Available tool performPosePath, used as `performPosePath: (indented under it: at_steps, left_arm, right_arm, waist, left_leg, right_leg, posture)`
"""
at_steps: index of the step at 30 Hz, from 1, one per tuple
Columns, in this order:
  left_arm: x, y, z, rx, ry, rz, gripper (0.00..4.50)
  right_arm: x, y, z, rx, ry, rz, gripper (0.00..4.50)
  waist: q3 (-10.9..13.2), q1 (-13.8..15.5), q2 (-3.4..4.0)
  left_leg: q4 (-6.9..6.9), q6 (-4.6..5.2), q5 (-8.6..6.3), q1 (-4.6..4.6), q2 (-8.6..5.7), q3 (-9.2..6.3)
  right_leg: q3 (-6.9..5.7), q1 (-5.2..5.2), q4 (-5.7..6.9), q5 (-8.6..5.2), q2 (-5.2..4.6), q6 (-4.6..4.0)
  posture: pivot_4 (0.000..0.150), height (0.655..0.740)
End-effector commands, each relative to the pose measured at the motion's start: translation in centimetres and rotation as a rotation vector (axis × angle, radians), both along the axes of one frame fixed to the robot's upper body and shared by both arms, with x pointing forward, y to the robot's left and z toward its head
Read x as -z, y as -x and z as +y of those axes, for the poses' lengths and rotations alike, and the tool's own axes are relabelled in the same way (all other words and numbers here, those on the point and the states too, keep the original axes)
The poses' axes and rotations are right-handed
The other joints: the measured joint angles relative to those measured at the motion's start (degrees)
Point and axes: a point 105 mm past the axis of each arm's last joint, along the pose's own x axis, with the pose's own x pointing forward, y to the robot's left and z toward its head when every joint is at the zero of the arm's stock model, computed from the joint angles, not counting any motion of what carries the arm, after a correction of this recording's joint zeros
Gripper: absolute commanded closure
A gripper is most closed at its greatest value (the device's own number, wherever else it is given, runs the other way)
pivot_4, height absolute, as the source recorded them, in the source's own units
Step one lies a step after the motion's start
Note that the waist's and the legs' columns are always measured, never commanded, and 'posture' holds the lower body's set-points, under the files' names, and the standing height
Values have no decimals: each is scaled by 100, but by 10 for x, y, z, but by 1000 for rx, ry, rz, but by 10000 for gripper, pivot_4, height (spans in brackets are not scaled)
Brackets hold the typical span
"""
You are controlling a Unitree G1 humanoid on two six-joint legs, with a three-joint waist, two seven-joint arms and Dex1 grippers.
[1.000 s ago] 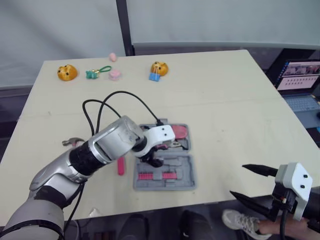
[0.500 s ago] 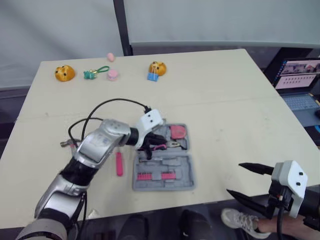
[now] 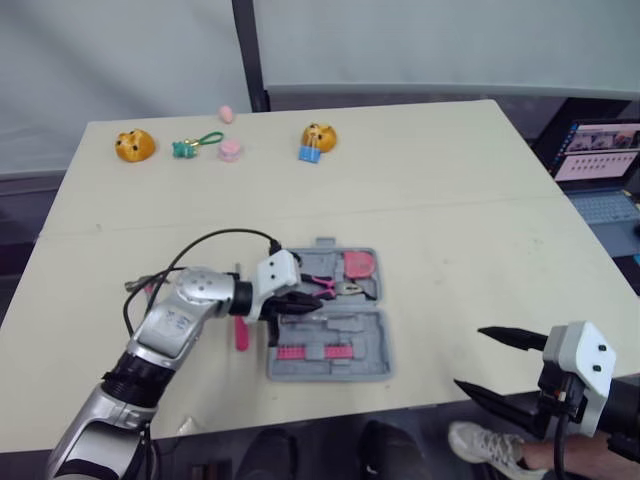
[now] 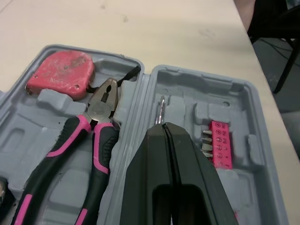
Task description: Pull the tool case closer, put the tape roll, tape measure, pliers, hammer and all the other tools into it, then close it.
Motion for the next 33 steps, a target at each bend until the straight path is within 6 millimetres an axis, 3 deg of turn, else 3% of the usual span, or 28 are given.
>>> performPosePath:
  at_steps: [1, 10, 33]
  left_arm:
    - [9, -1, 0, -4, -36, -30, 44737]
    - [19, -11, -1, -48, -54, -46, 44737]
    - [39, -4, 3, -45, -117, -24, 44737]
  right_arm:
    - [-7, 1, -1, 0, 14, -26, 0]
    - [-8, 2, -2, 7, 17, -24, 0]
    - [-8, 3, -4, 15, 22, -23, 0]
  waist:
    - [0, -2, 0]
    - [-1, -1, 1]
    - [-1, -3, 1]
  left_leg:
    - [1, 0, 0, 0, 0, 0]
    - [0, 1, 0, 0, 1, -1]
    - [1, 1, 0, 3, 1, 0]
  right_leg:
    - [0, 0, 1, 0, 0, 0]
    - [0, 0, 1, 0, 0, 0]
    - [1, 1, 2, 0, 0, 1]
  posture:
    - [1500, 7400]
    - [1500, 7400]
    - [1500, 7400]
